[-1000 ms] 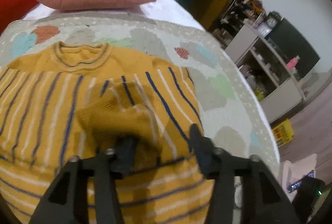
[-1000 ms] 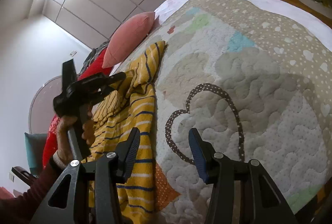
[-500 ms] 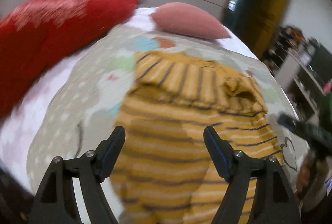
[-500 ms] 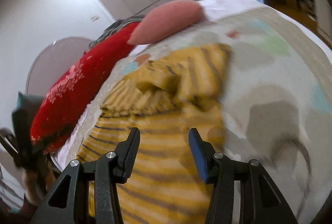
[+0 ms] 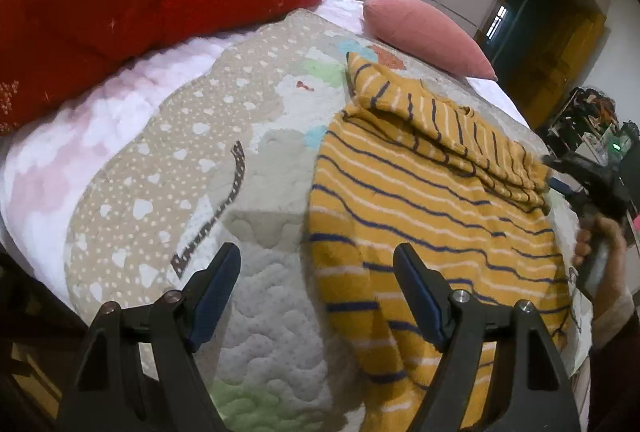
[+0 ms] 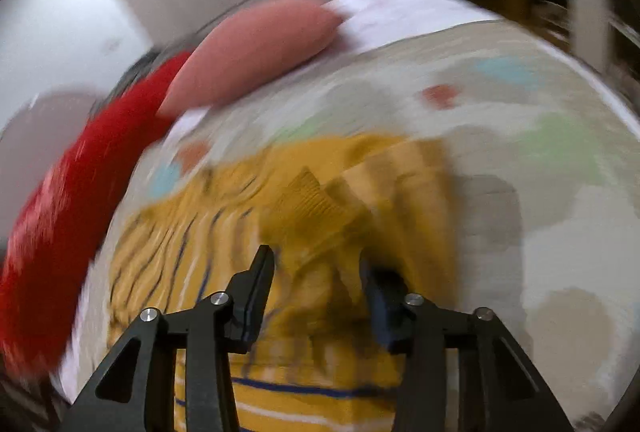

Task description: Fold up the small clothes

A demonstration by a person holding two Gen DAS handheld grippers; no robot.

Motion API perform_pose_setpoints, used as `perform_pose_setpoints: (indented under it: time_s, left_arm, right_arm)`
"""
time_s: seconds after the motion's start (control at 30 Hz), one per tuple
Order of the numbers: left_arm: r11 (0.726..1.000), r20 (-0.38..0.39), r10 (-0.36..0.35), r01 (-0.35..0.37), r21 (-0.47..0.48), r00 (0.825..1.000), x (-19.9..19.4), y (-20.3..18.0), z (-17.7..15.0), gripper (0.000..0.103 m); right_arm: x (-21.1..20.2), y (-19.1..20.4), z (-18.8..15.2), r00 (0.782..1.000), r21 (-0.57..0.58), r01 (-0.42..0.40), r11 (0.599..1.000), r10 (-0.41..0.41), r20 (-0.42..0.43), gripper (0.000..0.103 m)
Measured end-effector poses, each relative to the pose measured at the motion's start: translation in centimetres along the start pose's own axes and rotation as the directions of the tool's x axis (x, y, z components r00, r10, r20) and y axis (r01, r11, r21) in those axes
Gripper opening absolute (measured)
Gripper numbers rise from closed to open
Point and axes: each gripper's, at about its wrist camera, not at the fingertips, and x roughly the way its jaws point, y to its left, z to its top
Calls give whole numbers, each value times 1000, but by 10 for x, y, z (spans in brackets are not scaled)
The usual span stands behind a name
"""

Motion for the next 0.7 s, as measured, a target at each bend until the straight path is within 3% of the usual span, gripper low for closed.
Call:
perform_pose_setpoints:
  time_s: [0.17, 0.23, 0.33, 0.53, 0.63, 0.7]
  left_arm:
    - [998, -21, -56, 56, -4, 998, 4, -8, -9, 82]
    - [998, -13, -69, 69, 9, 998, 5, -13, -14, 89]
    - [994, -45, -102, 103, 25, 994, 14, -21, -20, 90]
    - [989, -51, -142, 144, 38, 989, 15, -33, -30, 100]
    - [987, -58, -149, 152, 44, 987, 15, -37, -37, 102]
    - [987, -66, -149, 152, 55, 987, 14, -39, -42, 102]
  right_arm:
    - [-57, -35, -24, 998, 26, -44, 999, 45, -37, 62]
    - [-75, -45, -46, 993, 37, -91, 995, 93, -78, 63]
    - [-94, -58, -85, 977, 76, -159, 984, 168, -133, 65]
    - [-100, -71, -151, 930, 187, -259, 948, 297, -217, 66]
    - [-96, -70, -168, 922, 228, -283, 931, 330, -203, 70]
    - [-97, -69, -172, 918, 248, -306, 919, 354, -179, 78]
